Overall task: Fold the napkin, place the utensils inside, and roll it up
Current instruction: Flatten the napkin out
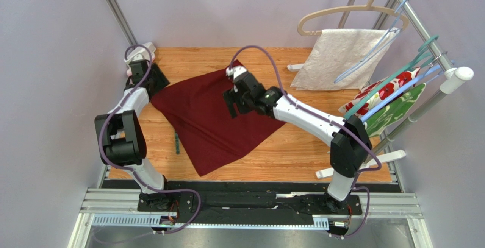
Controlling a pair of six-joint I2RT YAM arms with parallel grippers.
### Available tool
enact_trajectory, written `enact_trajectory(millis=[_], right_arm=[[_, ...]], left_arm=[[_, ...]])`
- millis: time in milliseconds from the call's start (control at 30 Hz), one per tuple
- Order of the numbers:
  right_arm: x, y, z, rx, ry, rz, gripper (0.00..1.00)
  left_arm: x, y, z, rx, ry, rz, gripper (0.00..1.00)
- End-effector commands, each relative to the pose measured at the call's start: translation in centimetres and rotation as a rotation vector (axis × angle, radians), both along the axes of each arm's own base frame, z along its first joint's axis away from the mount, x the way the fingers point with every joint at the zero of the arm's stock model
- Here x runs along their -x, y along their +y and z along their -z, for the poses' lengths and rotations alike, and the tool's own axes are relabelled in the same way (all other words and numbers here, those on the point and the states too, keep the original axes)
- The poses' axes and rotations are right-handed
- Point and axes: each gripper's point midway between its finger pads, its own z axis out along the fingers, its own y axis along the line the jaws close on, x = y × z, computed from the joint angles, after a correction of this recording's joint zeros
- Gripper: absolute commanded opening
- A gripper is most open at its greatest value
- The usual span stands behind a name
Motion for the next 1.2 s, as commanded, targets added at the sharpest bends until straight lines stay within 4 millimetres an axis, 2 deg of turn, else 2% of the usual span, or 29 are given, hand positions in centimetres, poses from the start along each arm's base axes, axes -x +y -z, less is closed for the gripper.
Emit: enact_trajectory(millis=[0,33,67,100,133,167,200,233,267,300,333,367,433,533,567,600,667,700,733,800,833,933,967,1000,1033,1067,1167], right_arm=[[-7.6,-1.4,-1.1,0.039,-0.105,0.064,0.8],[-8.7,-1.4,0.9,0.069,-0.083,0.068,0.8],[-10.1,-2.0,1.3,0.075,-0.085,0.089,0.79],[-11.6,-1.8,0.5,0.059,-0.11,0.099,0.79],[-12.5,-2.0,1.3,0.063,-0.1,0.112,0.78],[-14.0,-2.8,3.2,0.08,-0.075,0.141,0.77],[-15.1,-2.6,3.0,0.057,-0.079,0.151,0.76],[-16.0,-2.9,3.5,0.049,-0.074,0.16,0.75],[-17.2,-3.8,5.2,0.056,-0.052,0.178,0.73],[-17.9,-3.7,5.4,0.04,-0.054,0.178,0.72],[-18.9,-3.8,5.1,0.028,-0.069,0.186,0.71],[-19.7,-4.4,6.3,0.036,-0.06,0.202,0.69],[-21.2,-4.4,6.4,0.012,-0.093,0.206,0.66],[-23.1,-4.6,7.4,-0.015,-0.124,0.222,0.63],[-24.0,-4.9,7.2,-0.028,-0.145,0.236,0.62],[-24.3,-5.0,7.9,-0.025,-0.144,0.243,0.6],[-25.5,-5.4,7.9,-0.047,-0.155,0.267,0.58],[-26.0,-5.3,7.8,-0.071,-0.16,0.265,0.57],[-26.2,-5.2,8.7,-0.078,-0.145,0.262,0.57],[-27.2,-4.9,7.9,-0.142,-0.14,0.266,0.57],[-27.4,-4.8,8.6,-0.149,-0.127,0.266,0.57],[-28.8,-4.6,7.3,-0.191,-0.144,0.28,0.56],[-28.7,-4.6,9.1,-0.168,-0.106,0.282,0.56],[-28.9,-4.6,9.4,-0.168,-0.097,0.288,0.56],[-29.9,-4.1,7.3,-0.196,-0.13,0.289,0.56],[-29.7,-4.5,9.2,-0.168,-0.089,0.301,0.57],[-30.4,-4.7,8.7,-0.191,-0.09,0.326,0.57]], left_arm=[[0.0,-5.3,-6.9,-0.044,-0.155,0.101,0.69],[0.1,-6.6,-7.3,-0.028,-0.181,0.124,0.69],[0.5,-7.9,-8.0,-0.002,-0.215,0.152,0.69],[1.6,-10.1,-6.3,0.077,-0.195,0.19,0.69],[1.6,-12.5,-6.9,0.118,-0.25,0.239,0.69],[2.2,-14.1,-7.0,0.156,-0.271,0.269,0.69],[3.7,-16.5,-5.2,0.212,-0.237,0.308,0.69],[4.1,-17.9,-5.0,0.231,-0.248,0.333,0.69],[4.7,-18.9,-4.6,0.244,-0.237,0.351,0.69],[5.9,-20.7,-3.4,0.273,-0.205,0.385,0.69],[6.2,-21.7,-3.2,0.29,-0.212,0.406,0.69],[6.7,-22.5,-2.8,0.312,-0.203,0.419,0.69],[7.9,-24.8,-1.7,0.326,-0.179,0.477,0.69],[8.9,-27.1,-0.5,0.322,-0.143,0.537,0.69],[9.2,-27.6,0.1,0.325,-0.129,0.551,0.68],[9.4,-28.2,0.4,0.327,-0.126,0.564,0.68],[10.0,-29.4,0.9,0.319,-0.118,0.598,0.68],[10.2,-29.6,1.3,0.312,-0.113,0.598,0.68],[10.3,-29.9,1.7,0.31,-0.114,0.6,0.68],[11.1,-30.4,2.7,0.318,-0.095,0.61,0.68],[11.3,-30.6,3.4,0.321,-0.081,0.612,0.68],[12.5,-30.9,5.5,0.356,-0.024,0.61,0.68],[13.1,-31.0,6.2,0.379,-0.001,0.604,0.68],[13.6,-31.3,6.6,0.392,0.013,0.615,0.67],[13.8,-31.4,6.8,0.396,0.015,0.614,0.67],[14.2,-31.4,7.1,0.398,0.026,0.61,0.67],[15.0,-31.8,7.6,0.401,0.043,0.617,0.67]])
